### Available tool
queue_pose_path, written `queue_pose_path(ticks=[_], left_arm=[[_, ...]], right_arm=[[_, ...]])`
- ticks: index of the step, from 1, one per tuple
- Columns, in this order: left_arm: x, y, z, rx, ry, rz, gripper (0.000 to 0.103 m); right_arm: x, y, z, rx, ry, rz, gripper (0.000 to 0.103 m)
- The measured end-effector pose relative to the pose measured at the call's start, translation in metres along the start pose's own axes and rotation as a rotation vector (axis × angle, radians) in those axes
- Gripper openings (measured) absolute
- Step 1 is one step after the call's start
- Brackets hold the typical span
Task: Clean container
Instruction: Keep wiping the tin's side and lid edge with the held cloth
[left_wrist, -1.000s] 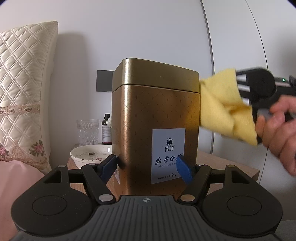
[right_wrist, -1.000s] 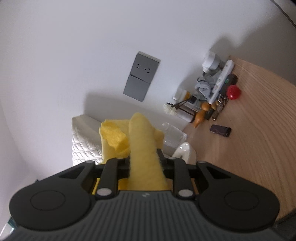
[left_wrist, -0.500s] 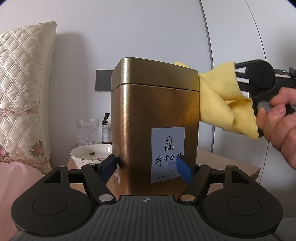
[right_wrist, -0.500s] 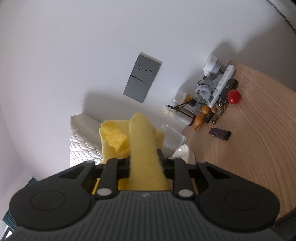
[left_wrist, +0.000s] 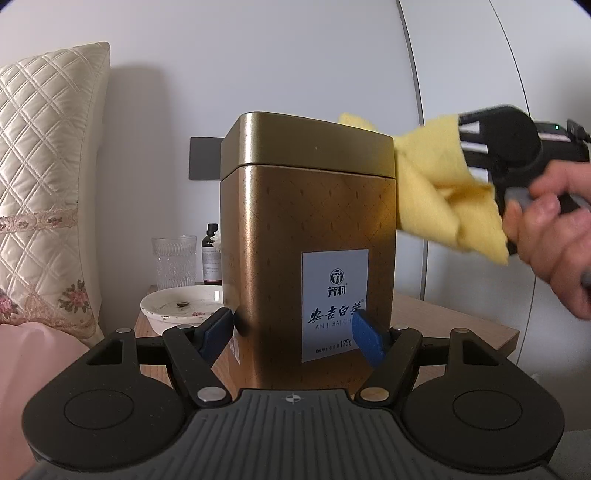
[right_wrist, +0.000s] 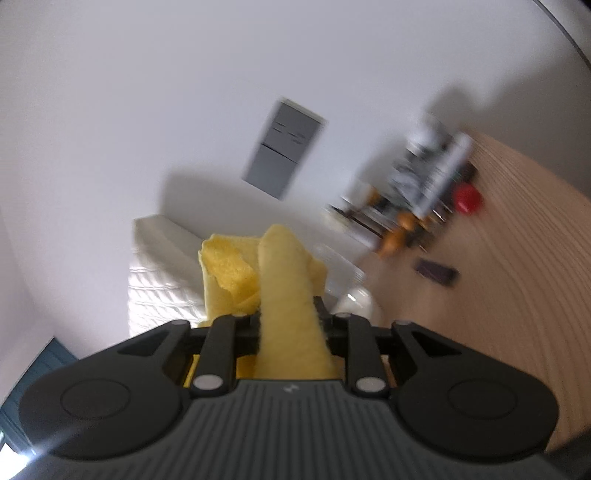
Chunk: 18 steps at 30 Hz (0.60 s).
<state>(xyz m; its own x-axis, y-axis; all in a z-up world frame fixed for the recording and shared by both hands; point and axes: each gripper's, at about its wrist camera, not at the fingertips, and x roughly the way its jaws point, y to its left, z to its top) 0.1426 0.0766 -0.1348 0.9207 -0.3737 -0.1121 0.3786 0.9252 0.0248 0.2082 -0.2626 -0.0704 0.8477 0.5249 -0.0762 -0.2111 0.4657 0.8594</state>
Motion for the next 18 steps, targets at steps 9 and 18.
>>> queue_pose_path(ticks=[9,18], left_arm=[[-0.005,0.011,0.003,-0.012,0.003,-0.009,0.074],[-0.001,0.021,0.006,-0.005,0.008,-0.008,0.074]], right_arm=[[0.005,-0.034,-0.014,0.089,0.048,-0.075,0.023],[0.011,-0.009,0.005,0.050,0.013,0.002,0.024]])
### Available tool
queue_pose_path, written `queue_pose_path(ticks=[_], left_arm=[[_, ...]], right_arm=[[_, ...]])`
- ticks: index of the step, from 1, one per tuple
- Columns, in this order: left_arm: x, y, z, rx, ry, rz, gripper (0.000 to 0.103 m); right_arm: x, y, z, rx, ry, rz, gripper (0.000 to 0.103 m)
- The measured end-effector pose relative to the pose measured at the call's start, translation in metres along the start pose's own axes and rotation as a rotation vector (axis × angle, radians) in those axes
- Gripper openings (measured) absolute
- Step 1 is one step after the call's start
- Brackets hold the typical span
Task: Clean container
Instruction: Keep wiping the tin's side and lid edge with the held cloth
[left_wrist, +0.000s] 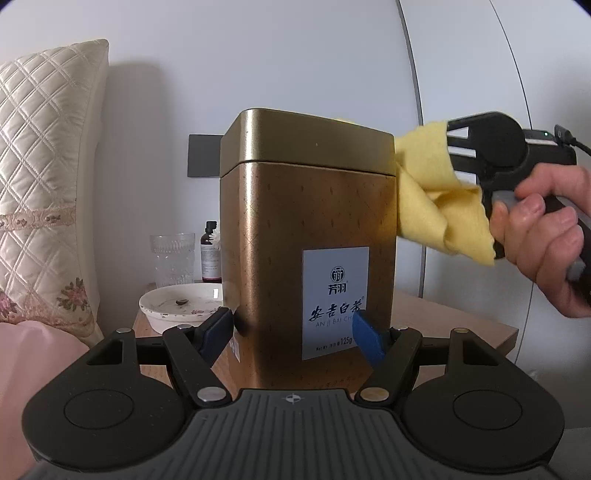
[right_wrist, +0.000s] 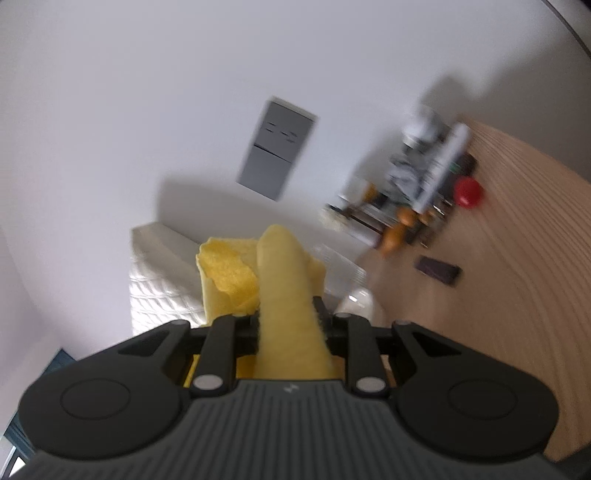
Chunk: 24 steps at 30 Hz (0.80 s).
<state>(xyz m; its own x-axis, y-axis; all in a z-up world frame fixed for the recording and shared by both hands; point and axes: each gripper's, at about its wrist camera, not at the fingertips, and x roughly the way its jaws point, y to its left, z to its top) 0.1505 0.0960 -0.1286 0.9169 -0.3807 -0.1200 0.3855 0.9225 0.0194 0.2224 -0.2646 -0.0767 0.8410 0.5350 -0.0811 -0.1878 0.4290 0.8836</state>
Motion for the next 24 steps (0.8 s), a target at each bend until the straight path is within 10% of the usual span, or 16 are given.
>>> queue_pose_path(ticks=[24], left_arm=[[-0.010,0.012,-0.020,0.010,0.006,-0.014,0.074]], right_arm=[[-0.001,-0.031,-0.018,0.085,0.032,-0.059,0.024]])
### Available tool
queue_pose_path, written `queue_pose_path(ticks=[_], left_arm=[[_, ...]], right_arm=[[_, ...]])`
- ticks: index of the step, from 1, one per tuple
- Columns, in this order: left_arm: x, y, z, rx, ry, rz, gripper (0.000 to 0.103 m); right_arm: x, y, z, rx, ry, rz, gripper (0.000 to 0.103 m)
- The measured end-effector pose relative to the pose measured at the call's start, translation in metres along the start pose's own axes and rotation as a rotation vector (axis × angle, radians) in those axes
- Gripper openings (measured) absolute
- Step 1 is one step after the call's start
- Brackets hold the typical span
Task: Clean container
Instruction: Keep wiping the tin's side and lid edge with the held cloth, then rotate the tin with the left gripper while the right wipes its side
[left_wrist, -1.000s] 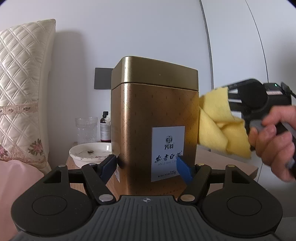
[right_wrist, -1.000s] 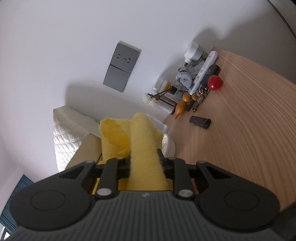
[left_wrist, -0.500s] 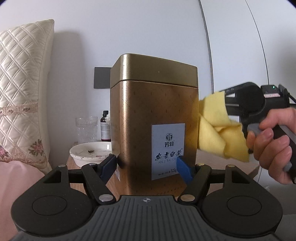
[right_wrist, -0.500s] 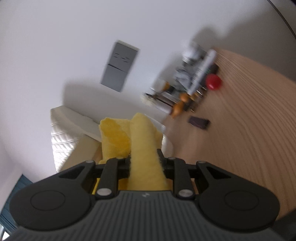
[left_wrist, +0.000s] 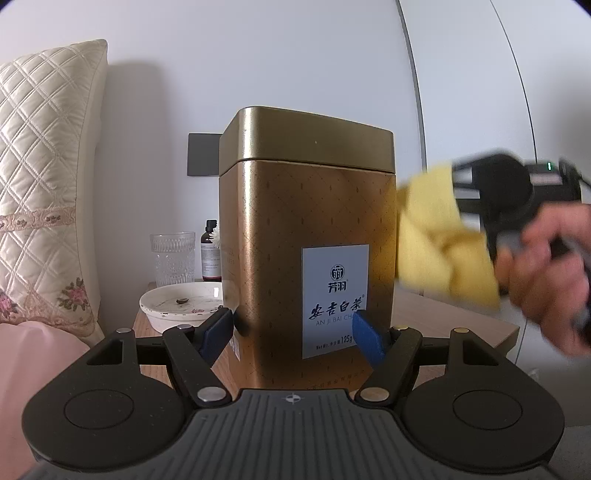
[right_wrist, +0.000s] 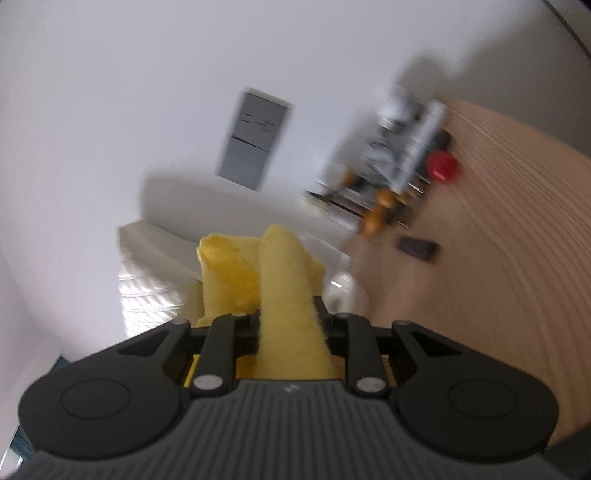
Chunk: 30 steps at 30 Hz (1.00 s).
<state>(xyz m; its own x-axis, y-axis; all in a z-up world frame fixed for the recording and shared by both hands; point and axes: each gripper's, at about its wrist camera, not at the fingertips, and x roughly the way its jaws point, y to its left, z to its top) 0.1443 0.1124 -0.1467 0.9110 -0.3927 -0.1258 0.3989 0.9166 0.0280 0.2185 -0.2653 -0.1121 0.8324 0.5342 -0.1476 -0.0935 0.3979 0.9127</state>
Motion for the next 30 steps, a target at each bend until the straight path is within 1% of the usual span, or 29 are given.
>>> queue_pose_path(ticks=[1,2,4,6,7,8,9,11,13,15,18,20,23,27,30], left_arm=[[-0.002,-0.006,0.000,0.001,0.000,-0.002,0.074],[-0.007,-0.022,0.000,0.003,0.000,-0.007,0.074],[-0.004,-0.046,-0.007,0.002,0.001,-0.005,0.074],[-0.004,-0.051,-0.009,-0.005,0.001,-0.006,0.074],[-0.003,-0.042,-0.009,-0.006,0.001,-0.005,0.074],[0.000,-0.021,-0.008,-0.007,0.002,-0.001,0.074],[0.002,-0.009,-0.008,-0.008,0.002,0.002,0.074],[0.001,-0.007,-0.009,-0.007,0.002,0.003,0.074],[0.000,-0.005,-0.010,-0.003,0.003,0.003,0.074],[-0.002,-0.003,-0.011,-0.001,0.005,0.003,0.074],[-0.004,0.001,-0.014,-0.012,0.007,-0.001,0.074],[-0.008,0.005,-0.019,-0.017,0.006,-0.004,0.074],[-0.012,0.019,-0.019,-0.023,0.006,-0.004,0.074],[-0.011,0.012,-0.011,-0.020,0.007,-0.005,0.074],[-0.014,0.020,-0.008,-0.020,0.007,-0.013,0.074]], right_arm=[[0.000,-0.006,-0.003,0.014,0.006,-0.013,0.024],[-0.001,-0.008,-0.004,0.022,0.009,-0.019,0.024],[-0.001,-0.013,-0.006,0.034,0.015,-0.028,0.024],[-0.001,-0.006,-0.003,0.024,0.009,-0.014,0.024],[-0.001,-0.001,-0.001,0.019,0.004,-0.001,0.024],[-0.001,0.005,0.002,0.011,-0.002,0.015,0.024],[-0.001,0.010,0.004,0.003,-0.006,0.025,0.024],[-0.003,0.018,0.007,-0.015,-0.014,0.048,0.024],[-0.004,0.017,0.006,-0.022,-0.015,0.049,0.024],[-0.005,0.005,0.000,0.003,-0.007,0.031,0.024],[-0.005,-0.018,-0.012,0.080,0.010,-0.011,0.024],[-0.005,-0.023,-0.015,0.092,0.014,-0.027,0.024],[-0.005,-0.016,-0.012,0.075,0.010,-0.023,0.024],[-0.009,0.005,-0.004,0.044,-0.013,0.036,0.024],[-0.014,0.014,-0.006,0.004,-0.024,0.039,0.024]])
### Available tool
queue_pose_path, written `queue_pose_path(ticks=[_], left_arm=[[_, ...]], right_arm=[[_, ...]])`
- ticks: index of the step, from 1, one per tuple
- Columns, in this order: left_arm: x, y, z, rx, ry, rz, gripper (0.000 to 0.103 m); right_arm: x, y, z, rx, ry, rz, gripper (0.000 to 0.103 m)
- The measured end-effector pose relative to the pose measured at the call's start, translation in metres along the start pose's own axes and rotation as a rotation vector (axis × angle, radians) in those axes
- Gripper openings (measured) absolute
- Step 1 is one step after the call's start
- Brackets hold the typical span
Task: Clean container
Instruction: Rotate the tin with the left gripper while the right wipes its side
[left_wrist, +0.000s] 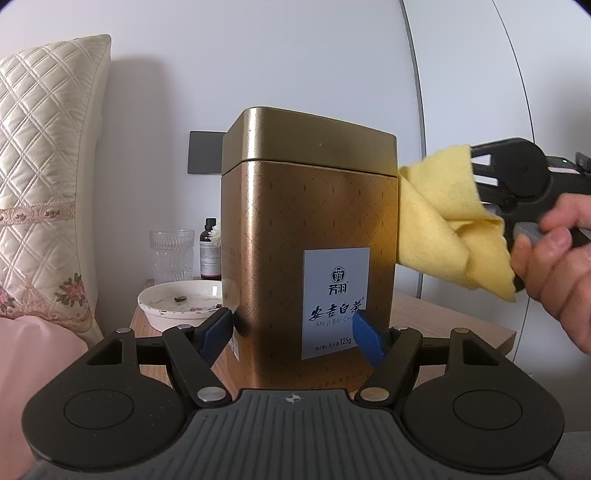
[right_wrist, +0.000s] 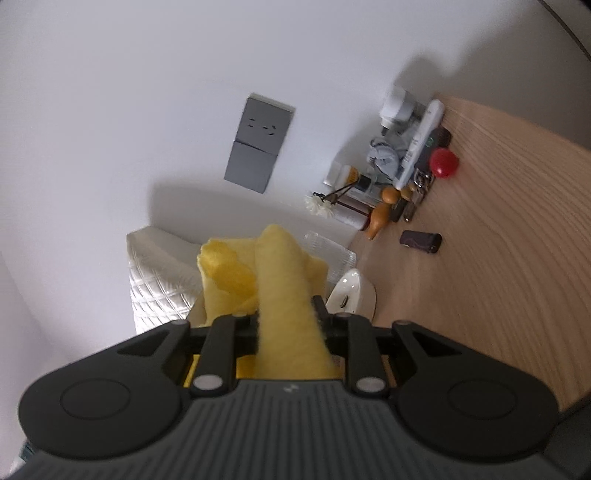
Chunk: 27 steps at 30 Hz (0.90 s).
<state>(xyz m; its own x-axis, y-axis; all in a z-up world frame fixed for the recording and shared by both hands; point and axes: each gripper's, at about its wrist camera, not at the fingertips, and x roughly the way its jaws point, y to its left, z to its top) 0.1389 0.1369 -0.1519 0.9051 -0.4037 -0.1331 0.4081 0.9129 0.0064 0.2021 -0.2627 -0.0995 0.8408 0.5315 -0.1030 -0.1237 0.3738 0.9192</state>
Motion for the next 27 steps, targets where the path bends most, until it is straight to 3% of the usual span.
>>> queue_pose_path(ticks=[6,9,14,27], left_arm=[[0.001,0.003,-0.002,-0.008,0.010,-0.010,0.078],[-0.003,0.015,-0.008,-0.038,0.015,-0.003,0.090],[-0.012,0.025,-0.005,-0.056,-0.011,-0.030,0.090],[-0.029,0.031,-0.016,-0.082,-0.007,-0.073,0.091]], right_arm=[[-0.012,-0.027,-0.015,0.082,0.027,-0.052,0.024],[-0.019,-0.026,-0.016,0.055,0.035,-0.061,0.024],[-0.023,-0.015,-0.018,-0.018,0.055,-0.058,0.024],[-0.030,-0.015,-0.034,-0.017,0.084,-0.091,0.024]])
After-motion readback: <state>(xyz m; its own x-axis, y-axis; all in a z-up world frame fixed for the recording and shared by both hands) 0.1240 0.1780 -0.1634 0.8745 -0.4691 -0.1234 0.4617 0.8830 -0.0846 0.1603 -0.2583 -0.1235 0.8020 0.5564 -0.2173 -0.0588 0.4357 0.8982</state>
